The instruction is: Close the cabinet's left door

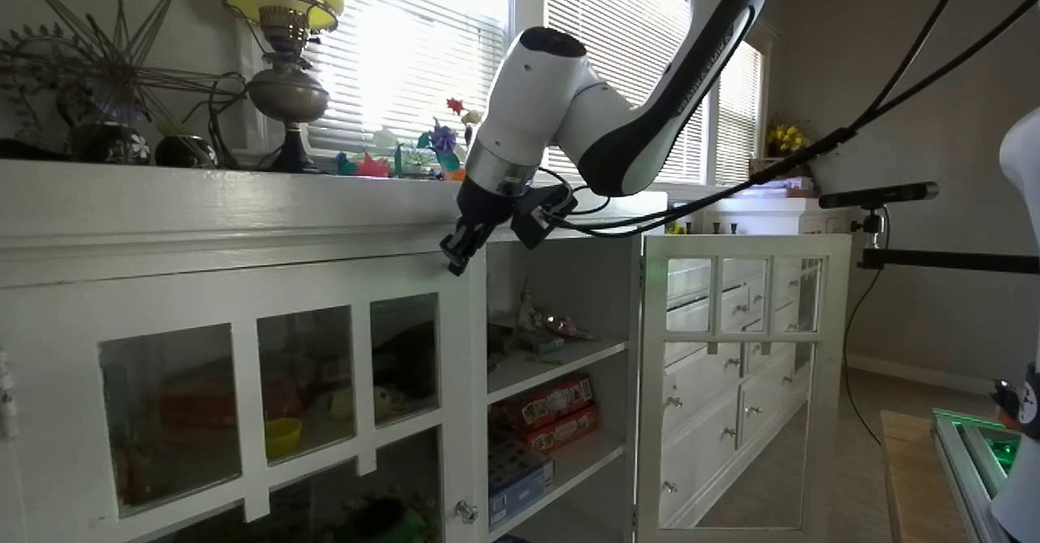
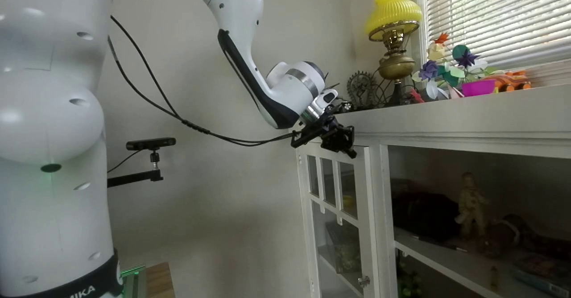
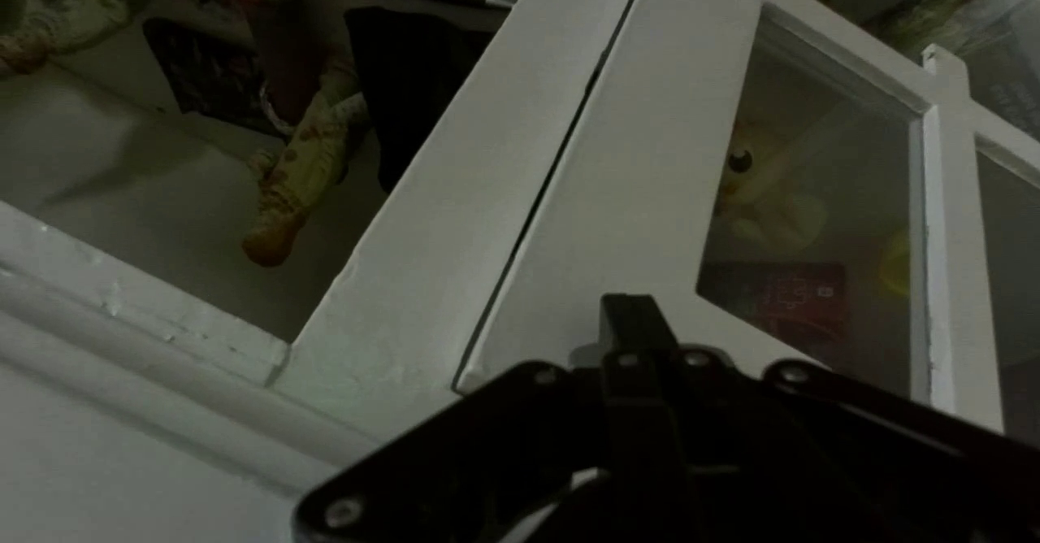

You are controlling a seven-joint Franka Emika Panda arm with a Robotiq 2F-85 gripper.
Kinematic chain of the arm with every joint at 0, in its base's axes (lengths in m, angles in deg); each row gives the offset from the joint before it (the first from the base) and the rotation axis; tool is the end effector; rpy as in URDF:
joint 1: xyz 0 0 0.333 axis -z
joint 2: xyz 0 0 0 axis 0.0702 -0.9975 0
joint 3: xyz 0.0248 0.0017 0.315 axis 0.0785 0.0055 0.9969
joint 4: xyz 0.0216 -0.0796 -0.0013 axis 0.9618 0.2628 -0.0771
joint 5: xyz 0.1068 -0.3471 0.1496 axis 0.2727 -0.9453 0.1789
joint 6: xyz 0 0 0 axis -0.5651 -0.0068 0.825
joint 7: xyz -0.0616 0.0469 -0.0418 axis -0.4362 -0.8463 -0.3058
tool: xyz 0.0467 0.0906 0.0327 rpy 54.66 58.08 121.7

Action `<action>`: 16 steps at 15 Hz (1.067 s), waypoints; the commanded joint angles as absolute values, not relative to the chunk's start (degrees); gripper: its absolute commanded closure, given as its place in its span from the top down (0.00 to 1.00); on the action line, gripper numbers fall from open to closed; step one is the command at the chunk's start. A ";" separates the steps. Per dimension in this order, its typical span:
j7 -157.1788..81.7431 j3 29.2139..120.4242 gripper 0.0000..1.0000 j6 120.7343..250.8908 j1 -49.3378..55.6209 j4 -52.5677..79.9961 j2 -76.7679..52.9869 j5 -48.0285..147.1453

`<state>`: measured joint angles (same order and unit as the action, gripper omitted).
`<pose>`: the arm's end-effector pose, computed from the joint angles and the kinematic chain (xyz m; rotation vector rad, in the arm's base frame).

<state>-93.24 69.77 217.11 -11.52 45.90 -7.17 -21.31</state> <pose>0.5574 0.1227 0.3250 2.6624 0.3658 0.9532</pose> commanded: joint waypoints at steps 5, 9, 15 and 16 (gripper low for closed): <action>-101.10 68.36 0.00 217.33 -11.98 41.36 -11.50 -33.33; -102.63 68.35 0.00 216.96 -12.00 40.53 -12.38 -36.90; -93.88 70.42 0.00 222.63 -10.50 46.74 -10.27 -28.67; -91.28 71.19 0.00 223.95 -10.30 50.14 -8.27 -24.58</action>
